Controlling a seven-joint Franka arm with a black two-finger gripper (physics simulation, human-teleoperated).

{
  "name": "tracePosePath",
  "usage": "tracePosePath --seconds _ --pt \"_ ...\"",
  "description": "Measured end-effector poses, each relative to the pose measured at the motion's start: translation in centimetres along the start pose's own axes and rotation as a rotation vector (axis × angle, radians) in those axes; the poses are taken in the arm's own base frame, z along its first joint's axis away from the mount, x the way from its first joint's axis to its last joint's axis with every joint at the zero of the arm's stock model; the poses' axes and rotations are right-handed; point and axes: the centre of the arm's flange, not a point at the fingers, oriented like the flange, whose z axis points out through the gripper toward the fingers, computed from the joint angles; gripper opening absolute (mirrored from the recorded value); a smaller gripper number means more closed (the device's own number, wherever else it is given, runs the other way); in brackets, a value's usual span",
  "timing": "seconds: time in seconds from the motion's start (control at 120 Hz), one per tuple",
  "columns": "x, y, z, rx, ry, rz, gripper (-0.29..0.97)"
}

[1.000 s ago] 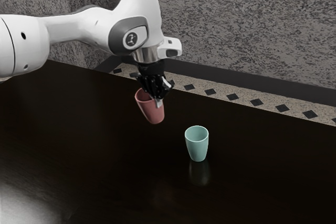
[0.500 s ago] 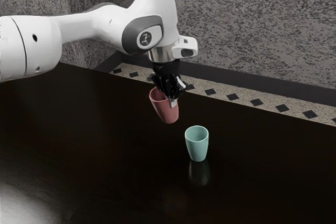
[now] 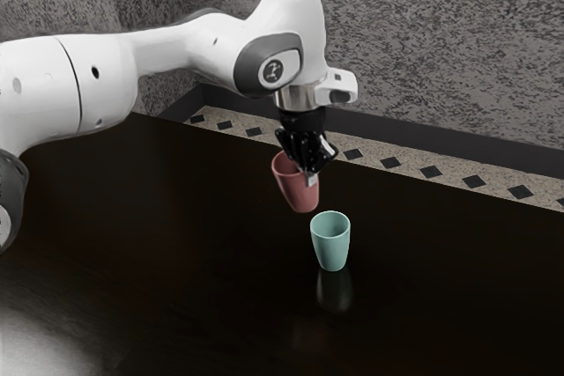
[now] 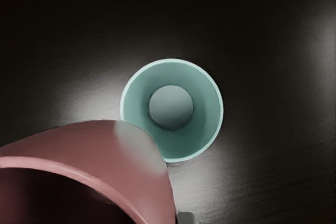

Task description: Place the left cup onto the right cup

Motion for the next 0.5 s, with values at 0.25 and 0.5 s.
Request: tracePosePath --seconds 0.25,0.5 --pt "0.5 1.4 0.4 -0.001 -0.004 0.021 -0.10" --pt "1.3 2.3 0.8 -0.002 -0.002 0.034 -0.10"
